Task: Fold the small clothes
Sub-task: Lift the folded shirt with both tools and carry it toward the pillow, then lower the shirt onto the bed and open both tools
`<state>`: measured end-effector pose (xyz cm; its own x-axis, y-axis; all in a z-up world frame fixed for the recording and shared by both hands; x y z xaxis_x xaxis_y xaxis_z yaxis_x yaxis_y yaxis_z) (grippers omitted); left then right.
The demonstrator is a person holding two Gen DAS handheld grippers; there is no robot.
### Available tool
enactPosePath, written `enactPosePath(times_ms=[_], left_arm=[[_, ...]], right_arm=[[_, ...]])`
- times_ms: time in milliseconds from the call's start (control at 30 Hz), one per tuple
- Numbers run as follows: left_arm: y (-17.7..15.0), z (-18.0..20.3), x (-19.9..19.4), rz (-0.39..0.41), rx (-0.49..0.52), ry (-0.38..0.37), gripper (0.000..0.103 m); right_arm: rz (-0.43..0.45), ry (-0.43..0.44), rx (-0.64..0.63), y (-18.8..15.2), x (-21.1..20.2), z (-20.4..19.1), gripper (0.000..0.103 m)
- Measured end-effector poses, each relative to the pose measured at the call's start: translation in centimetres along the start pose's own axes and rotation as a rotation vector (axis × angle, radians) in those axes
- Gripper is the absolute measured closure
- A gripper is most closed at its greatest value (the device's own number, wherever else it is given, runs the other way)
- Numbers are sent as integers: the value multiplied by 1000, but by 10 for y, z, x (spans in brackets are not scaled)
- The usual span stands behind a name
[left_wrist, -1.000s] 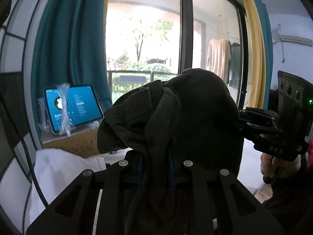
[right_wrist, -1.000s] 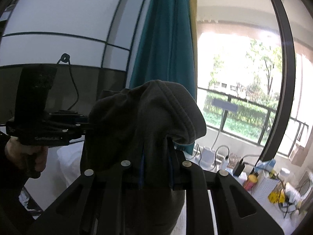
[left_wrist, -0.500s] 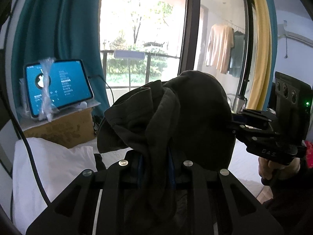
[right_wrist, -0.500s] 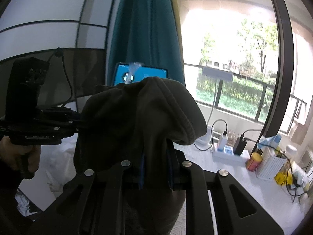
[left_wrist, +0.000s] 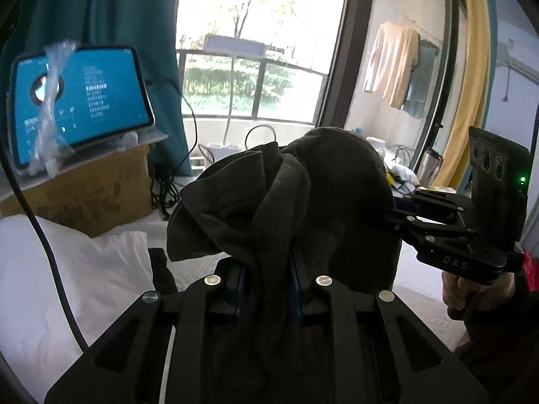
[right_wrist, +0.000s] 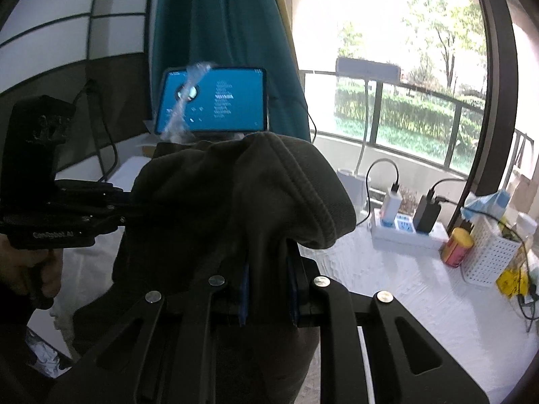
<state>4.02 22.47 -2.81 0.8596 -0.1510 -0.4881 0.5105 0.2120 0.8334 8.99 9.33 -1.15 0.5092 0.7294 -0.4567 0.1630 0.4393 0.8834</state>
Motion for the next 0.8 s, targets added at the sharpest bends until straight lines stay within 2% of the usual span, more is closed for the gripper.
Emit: enactPosePath(times_ms=[467,800], left_arm=[[-11,-62,68,-120,-92,10,81],[-25,-117,100,-199,-278,48,81]], right_arm=[[-173,27,48,-24,99,23,85],[-280,27,83,-44,156,39,85]])
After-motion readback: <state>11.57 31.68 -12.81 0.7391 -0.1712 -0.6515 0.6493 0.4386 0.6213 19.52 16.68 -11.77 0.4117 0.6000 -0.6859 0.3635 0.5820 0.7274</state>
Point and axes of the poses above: each gripper's, at about its wrist camera, not at the fingertips, and x roughly the way its jaws point, z to its right, y to its top, the point moved 3 cm from there along x, roughly the way its jaws point, and after that the axes turned 8 degrees about -y, right-handed, at the moved point
